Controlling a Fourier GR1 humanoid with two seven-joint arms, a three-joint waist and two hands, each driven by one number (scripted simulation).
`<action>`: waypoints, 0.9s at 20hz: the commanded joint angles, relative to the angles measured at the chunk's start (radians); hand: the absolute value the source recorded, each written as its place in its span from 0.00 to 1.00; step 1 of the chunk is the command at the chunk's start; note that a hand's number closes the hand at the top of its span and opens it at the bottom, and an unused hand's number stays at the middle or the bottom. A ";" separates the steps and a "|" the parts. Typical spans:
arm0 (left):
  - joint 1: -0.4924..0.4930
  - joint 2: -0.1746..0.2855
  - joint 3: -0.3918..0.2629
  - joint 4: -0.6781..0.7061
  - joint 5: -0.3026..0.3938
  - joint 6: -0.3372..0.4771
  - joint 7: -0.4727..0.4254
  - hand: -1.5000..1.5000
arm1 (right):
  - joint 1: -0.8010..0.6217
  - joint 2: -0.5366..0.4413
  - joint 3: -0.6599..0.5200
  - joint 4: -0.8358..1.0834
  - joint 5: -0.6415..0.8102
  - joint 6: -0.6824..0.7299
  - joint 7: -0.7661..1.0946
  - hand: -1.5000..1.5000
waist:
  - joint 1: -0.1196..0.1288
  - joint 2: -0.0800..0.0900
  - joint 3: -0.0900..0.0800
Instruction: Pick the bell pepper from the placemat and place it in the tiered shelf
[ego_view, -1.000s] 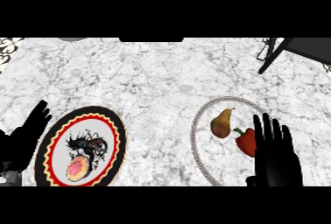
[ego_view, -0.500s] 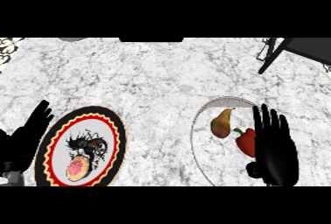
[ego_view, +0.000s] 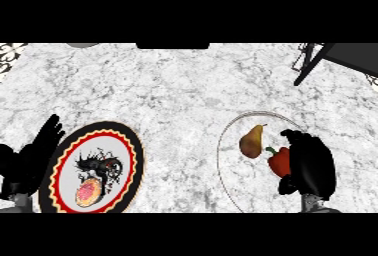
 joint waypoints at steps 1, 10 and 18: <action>-0.002 0.015 0.039 0.021 0.009 -0.029 -0.013 0.50 | 0.066 0.005 0.040 0.056 0.024 -0.088 -0.023 1.00 | -0.001 0.009 0.010; 0.029 0.008 0.035 -0.082 0.008 -0.034 0.055 0.50 | 0.078 -0.056 0.040 0.049 0.101 -0.202 -0.043 1.00 | 0.001 0.007 0.010; -0.027 -0.025 0.015 -0.048 -0.021 -0.012 0.067 0.50 | -0.210 -0.137 -0.190 0.027 -0.239 0.150 -0.166 1.00 | 0.012 0.012 0.010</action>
